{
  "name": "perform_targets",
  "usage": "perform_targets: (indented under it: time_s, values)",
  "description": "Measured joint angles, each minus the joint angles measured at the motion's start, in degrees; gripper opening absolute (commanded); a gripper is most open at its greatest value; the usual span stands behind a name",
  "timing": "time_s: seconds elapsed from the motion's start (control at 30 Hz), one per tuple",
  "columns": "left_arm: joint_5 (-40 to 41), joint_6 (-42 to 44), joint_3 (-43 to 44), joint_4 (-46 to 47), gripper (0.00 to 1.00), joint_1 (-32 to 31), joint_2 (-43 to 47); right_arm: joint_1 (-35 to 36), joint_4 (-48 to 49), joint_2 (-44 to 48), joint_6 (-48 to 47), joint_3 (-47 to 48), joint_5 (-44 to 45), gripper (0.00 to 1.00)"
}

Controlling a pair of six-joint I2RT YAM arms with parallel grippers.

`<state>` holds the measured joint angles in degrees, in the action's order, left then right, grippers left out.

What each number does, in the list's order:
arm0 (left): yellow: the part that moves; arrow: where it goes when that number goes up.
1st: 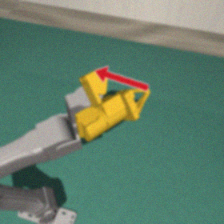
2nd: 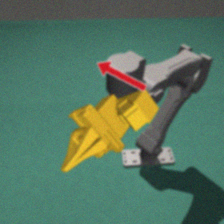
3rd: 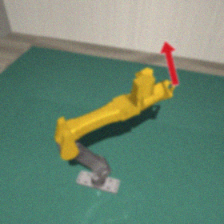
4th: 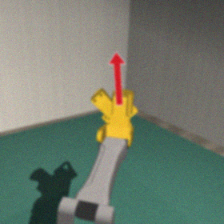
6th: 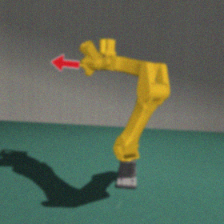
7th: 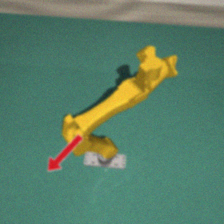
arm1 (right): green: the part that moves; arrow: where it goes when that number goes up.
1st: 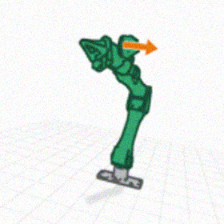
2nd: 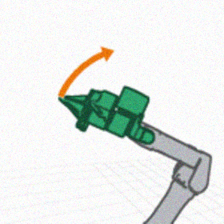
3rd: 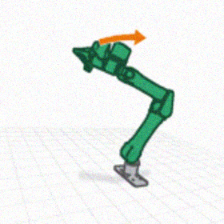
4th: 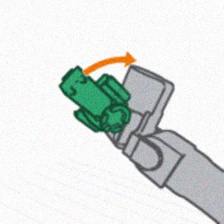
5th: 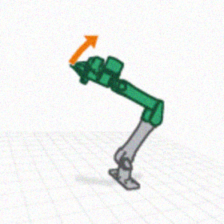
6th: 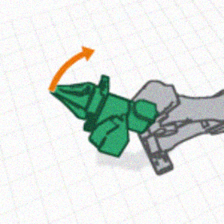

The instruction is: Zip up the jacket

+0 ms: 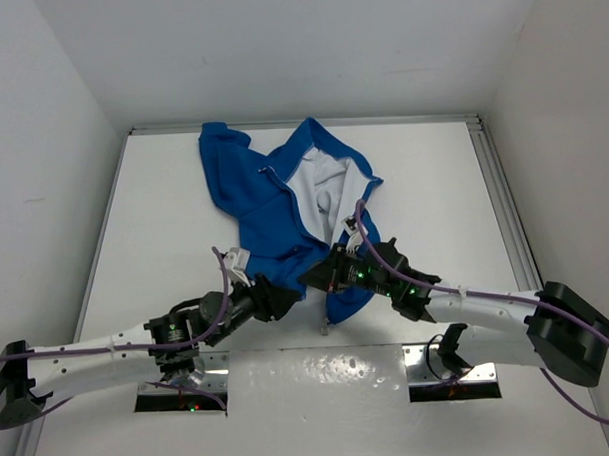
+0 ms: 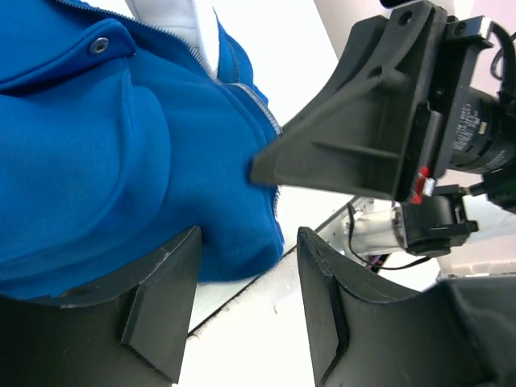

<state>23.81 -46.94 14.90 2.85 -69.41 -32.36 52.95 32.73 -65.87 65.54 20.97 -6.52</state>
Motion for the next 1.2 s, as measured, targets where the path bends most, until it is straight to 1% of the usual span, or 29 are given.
perform_targets:
  time_s: [0.27,0.37,0.47,0.73,0.83,0.87,0.93,0.97,1.13,1.17,1.2]
  values:
    - [0.1,0.9,0.2,0.0,0.47,0.0,-0.3,0.0,-3.1,-0.8,-0.5,1.2,-5.2,0.0]
    - [0.2,1.0,0.2,0.0,0.46,0.0,-0.5,0.0,-3.3,-0.8,-0.6,1.2,-6.2,0.0]
    - [0.2,1.1,0.2,0.0,0.42,0.0,-1.0,-0.1,-2.7,-0.8,-0.3,1.2,-6.9,0.0]
    - [0.0,1.0,0.1,0.7,0.45,0.0,-1.4,-1.7,1.0,-0.9,2.1,0.4,-8.5,0.0]
    - [-0.1,1.0,0.1,1.0,0.36,0.0,-1.5,-1.8,1.9,-0.9,2.7,0.2,-8.8,0.0]
    - [-0.1,1.0,0.1,1.2,0.27,0.0,-1.5,-1.8,1.9,-0.9,2.9,0.1,-8.9,0.0]
    - [-0.3,0.9,0.1,2.0,0.21,0.0,-1.9,-1.8,1.9,-1.0,3.0,0.1,-9.0,0.0]
    - [-0.5,1.0,0.1,2.3,0.16,0.0,-2.1,-1.8,1.9,-1.0,3.1,0.1,-9.0,0.0]
    - [-0.9,1.2,0.1,3.6,0.07,0.0,-3.6,-1.9,1.9,-1.5,3.3,0.1,-9.0,0.0]
    - [-1.0,1.3,0.1,3.7,0.0,0.0,-3.7,-1.9,1.9,-1.6,3.3,0.1,-9.0,0.0]
    - [-1.0,1.2,0.1,3.7,0.0,0.0,-3.8,-1.9,1.9,-1.7,3.4,0.0,-9.0,0.0]
